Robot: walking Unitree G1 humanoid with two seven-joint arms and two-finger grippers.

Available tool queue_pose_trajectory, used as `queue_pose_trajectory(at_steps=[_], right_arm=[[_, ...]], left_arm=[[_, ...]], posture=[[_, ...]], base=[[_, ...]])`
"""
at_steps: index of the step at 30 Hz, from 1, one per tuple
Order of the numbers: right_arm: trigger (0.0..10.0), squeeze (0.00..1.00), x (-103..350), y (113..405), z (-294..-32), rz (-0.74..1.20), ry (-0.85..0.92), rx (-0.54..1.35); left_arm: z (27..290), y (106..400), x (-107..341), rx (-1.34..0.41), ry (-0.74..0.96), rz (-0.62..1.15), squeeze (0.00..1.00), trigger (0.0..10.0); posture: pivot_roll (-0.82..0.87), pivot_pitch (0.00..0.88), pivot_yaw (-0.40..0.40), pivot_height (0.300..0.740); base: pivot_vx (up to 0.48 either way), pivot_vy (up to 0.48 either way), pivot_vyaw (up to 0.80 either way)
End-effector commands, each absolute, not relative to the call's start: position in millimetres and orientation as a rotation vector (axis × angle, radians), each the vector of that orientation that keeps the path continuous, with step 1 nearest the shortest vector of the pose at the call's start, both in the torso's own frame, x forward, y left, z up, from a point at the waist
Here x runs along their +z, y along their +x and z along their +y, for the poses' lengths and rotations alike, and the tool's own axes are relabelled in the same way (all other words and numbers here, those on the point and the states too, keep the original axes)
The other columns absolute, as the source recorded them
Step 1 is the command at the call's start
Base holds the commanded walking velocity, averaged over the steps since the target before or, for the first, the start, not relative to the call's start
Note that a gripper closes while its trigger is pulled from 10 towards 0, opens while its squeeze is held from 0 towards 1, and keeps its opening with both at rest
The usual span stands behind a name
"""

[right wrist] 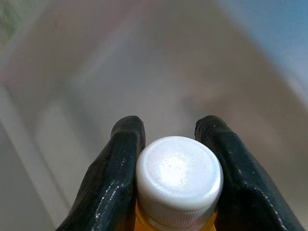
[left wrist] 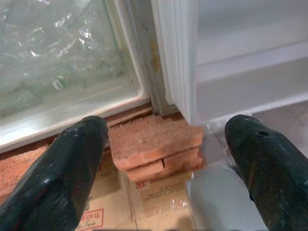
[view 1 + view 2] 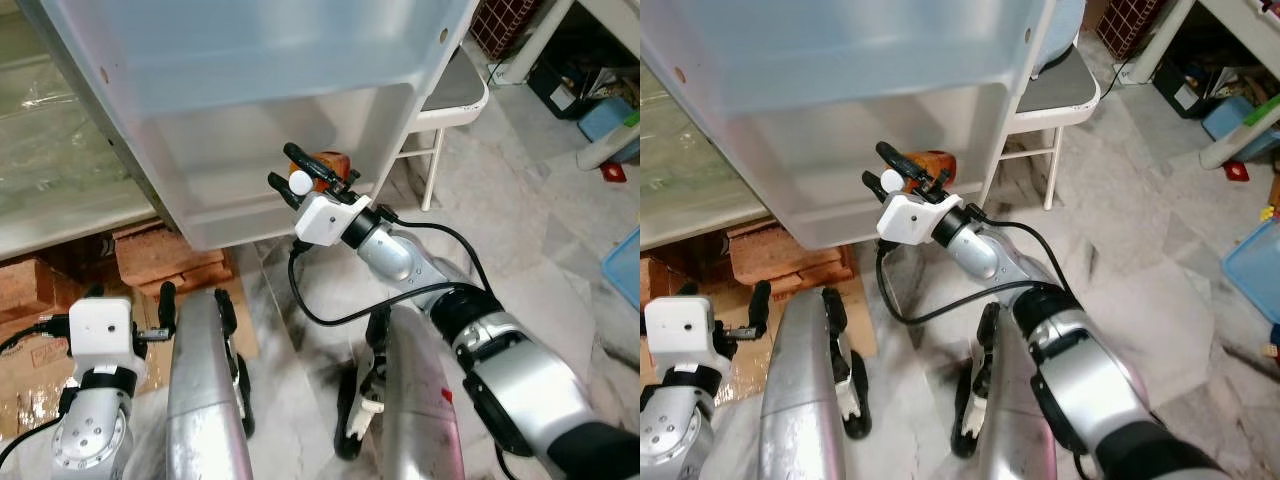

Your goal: Restocking fridge

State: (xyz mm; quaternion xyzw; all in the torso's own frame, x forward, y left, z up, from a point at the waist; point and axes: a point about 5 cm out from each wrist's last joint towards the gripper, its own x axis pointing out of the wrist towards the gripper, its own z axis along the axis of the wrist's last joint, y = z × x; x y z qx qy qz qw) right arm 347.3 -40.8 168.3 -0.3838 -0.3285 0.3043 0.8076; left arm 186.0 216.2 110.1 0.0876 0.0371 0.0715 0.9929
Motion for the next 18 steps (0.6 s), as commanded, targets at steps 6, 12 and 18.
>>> queue_pose_trajectory(at_steps=[6,12,18], right_arm=[[10.0,0.0,156,357,-51,-0.618,-0.878,0.529],[10.0,0.0,153,359,-40,-0.598,-0.889,0.474],[10.0,0.0,148,362,-37,-0.508,-0.883,0.434]], left_arm=[[219,172,109,0.152,0.194,0.125,0.0,10.0],[222,166,112,0.155,0.208,0.14,0.0,10.0],[225,162,114,0.16,0.224,0.152,0.0,10.0]], posture=[[0.29,0.42,-0.078,0.526],[0.33,0.442,-0.063,0.526],[0.34,0.451,-0.057,0.526]], base=[[0.0,0.0,0.0],[0.0,0.0,0.0],[0.0,0.0,0.0]])
